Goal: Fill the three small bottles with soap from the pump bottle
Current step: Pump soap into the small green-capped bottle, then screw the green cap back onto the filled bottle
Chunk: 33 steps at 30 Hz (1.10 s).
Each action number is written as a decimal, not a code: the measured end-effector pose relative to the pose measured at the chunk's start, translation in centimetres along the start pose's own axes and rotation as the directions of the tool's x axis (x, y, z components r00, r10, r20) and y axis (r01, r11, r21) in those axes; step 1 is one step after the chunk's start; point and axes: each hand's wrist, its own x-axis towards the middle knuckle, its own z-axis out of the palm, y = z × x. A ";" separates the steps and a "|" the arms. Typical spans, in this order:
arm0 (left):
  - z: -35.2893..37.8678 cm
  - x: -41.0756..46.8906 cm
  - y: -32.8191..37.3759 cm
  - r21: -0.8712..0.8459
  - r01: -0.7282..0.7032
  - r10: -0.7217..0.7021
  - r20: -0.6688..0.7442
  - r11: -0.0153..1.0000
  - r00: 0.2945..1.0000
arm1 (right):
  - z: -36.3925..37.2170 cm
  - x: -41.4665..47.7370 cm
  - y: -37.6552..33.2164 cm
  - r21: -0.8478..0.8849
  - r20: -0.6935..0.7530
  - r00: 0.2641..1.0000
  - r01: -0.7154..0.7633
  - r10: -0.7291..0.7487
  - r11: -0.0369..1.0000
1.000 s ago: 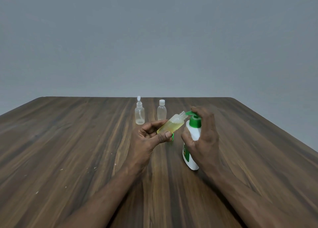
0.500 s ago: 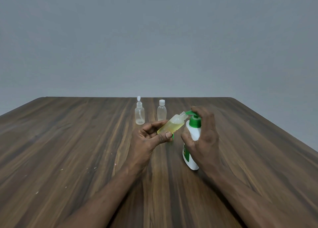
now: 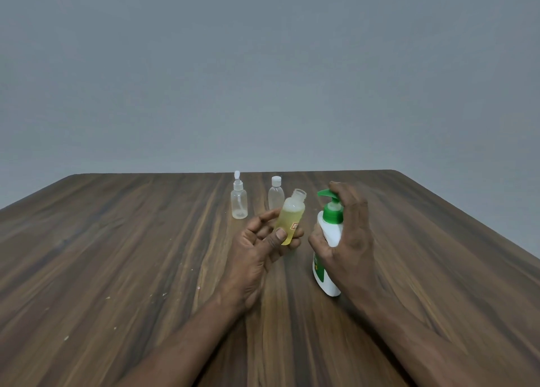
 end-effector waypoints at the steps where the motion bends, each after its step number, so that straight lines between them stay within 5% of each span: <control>1: 0.1 0.0 0.0 -0.044 0.009 -0.010 -0.002 0.999 1.000 | 0.0 0.0 0.0 0.004 -0.001 1.000 0.001 -0.001 1.000; 15: -1.1 1.1 0.0 -0.104 -0.022 0.015 -0.064 0.994 0.998 | -0.1 -0.2 -0.1 0.034 0.009 1.000 -0.028 0.028 0.999; 33: -2.7 1.2 0.8 0.180 -0.093 0.107 -0.069 0.979 0.992 | -0.5 -1.5 1.4 0.030 0.019 0.936 -0.351 0.351 0.936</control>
